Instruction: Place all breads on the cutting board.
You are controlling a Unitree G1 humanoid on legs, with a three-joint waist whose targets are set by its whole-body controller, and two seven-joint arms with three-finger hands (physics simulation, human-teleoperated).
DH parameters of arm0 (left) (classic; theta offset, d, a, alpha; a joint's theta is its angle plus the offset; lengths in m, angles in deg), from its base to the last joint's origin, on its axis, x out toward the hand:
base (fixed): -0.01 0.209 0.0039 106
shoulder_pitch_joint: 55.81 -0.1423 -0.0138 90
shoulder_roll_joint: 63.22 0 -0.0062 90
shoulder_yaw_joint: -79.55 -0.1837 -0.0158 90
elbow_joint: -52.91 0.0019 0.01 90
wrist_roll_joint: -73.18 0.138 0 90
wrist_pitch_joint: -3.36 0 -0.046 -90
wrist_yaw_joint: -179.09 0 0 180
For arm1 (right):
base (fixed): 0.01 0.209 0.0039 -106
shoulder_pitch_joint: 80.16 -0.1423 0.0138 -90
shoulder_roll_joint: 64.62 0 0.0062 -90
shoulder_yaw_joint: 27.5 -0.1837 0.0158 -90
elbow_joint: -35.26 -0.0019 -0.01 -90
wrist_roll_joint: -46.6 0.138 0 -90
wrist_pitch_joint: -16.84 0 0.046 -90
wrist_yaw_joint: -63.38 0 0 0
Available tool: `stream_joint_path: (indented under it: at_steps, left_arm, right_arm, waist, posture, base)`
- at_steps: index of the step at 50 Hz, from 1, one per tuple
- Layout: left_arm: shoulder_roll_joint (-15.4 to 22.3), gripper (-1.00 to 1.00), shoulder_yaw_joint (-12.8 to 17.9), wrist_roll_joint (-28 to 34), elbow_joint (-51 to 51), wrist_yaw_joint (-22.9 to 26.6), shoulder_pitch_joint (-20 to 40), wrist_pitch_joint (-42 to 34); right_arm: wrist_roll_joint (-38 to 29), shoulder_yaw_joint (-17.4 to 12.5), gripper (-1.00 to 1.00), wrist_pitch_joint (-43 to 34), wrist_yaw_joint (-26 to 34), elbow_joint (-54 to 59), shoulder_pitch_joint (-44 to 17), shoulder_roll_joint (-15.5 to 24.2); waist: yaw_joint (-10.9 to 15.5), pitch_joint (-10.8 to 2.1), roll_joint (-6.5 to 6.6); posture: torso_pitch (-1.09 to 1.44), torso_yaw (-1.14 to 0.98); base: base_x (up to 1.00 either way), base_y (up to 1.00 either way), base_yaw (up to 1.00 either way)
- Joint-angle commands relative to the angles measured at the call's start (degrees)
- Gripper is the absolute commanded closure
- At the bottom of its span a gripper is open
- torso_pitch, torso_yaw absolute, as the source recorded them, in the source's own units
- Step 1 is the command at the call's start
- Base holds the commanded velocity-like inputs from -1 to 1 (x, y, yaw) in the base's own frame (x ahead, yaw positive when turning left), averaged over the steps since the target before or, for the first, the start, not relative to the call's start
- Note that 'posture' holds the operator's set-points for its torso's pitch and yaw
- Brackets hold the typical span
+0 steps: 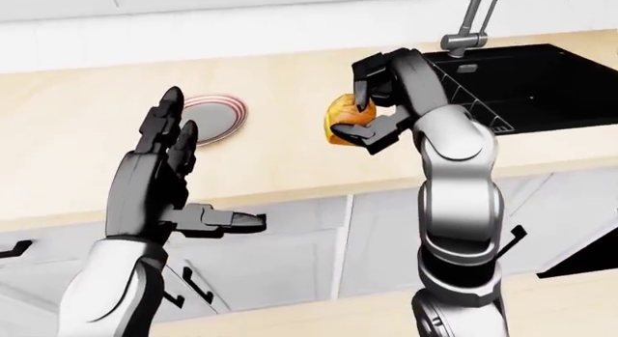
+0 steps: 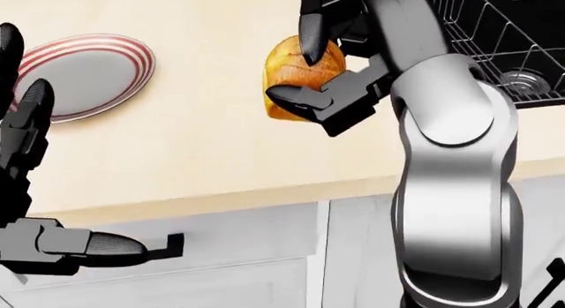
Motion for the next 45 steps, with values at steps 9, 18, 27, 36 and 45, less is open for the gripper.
stream_joint_path:
  at_steps: [9,18,27,36,45]
  left_arm:
    - [0.43,-1.00,0.26,0.44,-1.18,-0.18,1.36,1.23]
    - [0.69,-1.00,0.52,0.08,-2.26,-0.42,2.66,-0.93]
    - [0.62,-1.00,-0.16,0.61,-1.66,-0.50,2.40,0.09]
    - [0.31,-1.00,-0.16,0.89,-1.21,-0.11,1.48,1.35]
    - [0.11,-1.00,0.05,0.91,-1.12,0.18,1.00,1.78]
  right_arm:
    - [0.55,0.41,1.00,2.40,-0.45,-2.26,-2.48,0.11]
    - [0.83,0.26,1.00,1.85,-0.27,-2.56,-2.77,0.48]
    - [1.19,0.05,1.00,1.90,-0.23,-3.05,-2.00,0.77]
    - [1.54,0.14,1.00,2.36,-0.62,-2.94,-1.49,0.68]
    - [1.77,0.14,1.00,3.01,-0.86,-2.56,-1.19,0.63]
  waist:
    - [-0.10,-3.04,2.60]
    - [0.07,-2.84,-4.44]
    - [0.08,-1.48,0.40]
    - [-0.09,-3.30,1.59]
    - [-0.59,-2.95,-3.59]
  posture:
    - [0.00,0.00]
    - [0.00,0.00]
    - [0.00,0.00]
    - [0.00,0.00]
    - [0.00,0.00]
  base:
    - [0.00,-0.59,0.00]
    - [0.00,-0.59,0.00]
    - [0.00,-0.59,0.00]
    - [0.00,-0.59,0.00]
    - [0.00,-0.62,0.00]
